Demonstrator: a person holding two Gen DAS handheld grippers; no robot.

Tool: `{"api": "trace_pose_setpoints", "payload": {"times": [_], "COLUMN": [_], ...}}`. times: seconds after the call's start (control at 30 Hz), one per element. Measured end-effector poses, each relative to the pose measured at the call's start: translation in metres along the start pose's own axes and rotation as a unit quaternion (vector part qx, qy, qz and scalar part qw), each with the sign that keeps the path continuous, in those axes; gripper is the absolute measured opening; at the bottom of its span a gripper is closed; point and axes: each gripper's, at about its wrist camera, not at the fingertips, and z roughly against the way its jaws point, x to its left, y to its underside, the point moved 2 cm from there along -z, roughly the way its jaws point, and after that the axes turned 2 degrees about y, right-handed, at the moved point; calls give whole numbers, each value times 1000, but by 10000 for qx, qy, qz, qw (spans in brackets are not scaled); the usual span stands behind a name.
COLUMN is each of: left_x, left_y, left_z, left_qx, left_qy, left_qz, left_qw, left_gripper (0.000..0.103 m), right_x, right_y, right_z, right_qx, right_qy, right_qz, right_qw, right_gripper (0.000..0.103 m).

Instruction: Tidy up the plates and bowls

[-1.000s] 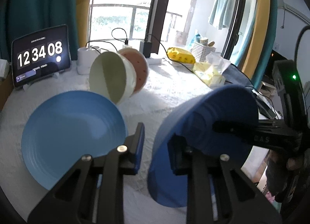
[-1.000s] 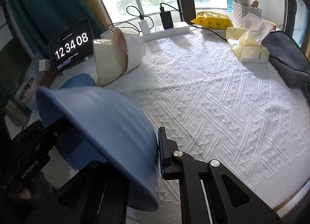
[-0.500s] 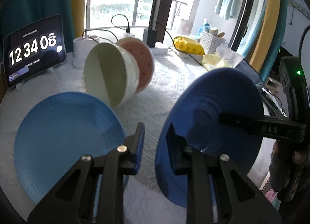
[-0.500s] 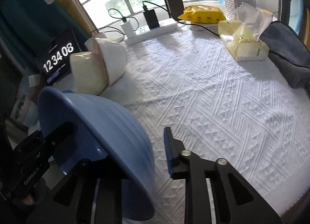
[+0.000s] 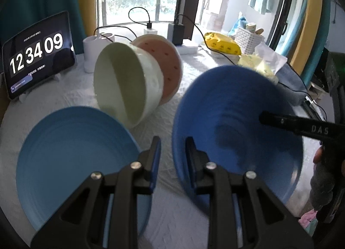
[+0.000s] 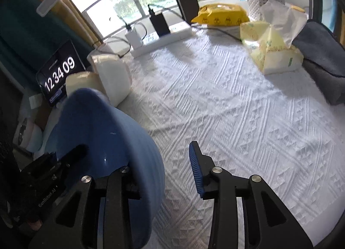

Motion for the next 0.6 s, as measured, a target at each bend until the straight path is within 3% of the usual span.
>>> {"api": "trace_pose_setpoints", "payload": {"times": [0.2, 0.23, 0.27, 0.33, 0.6], "left_x": [-4, -6, -7, -11, -14], "left_y": [0, 1, 1, 2, 7], "left_z": [1, 2, 3, 7, 23], "left_qx": [3, 3, 0, -52, 1], "left_qy": [96, 175, 199, 170, 317], "left_qz": [-45, -38, -51, -87, -128], "left_qw": [9999, 9998, 9998, 9998, 9994], "left_gripper": [25, 25, 25, 25, 24], "right_x": [1, 3, 5, 11, 18], "right_y": [0, 2, 3, 5, 12], "right_z": [4, 3, 3, 3, 20], "right_qx": [-128, -119, -101, -69, -31], "right_qy": [31, 44, 15, -7, 145], "right_qz": [59, 89, 111, 180, 282], "right_qw": [9999, 9999, 9999, 9998, 9995], "right_gripper": [37, 34, 23, 17, 17]}}
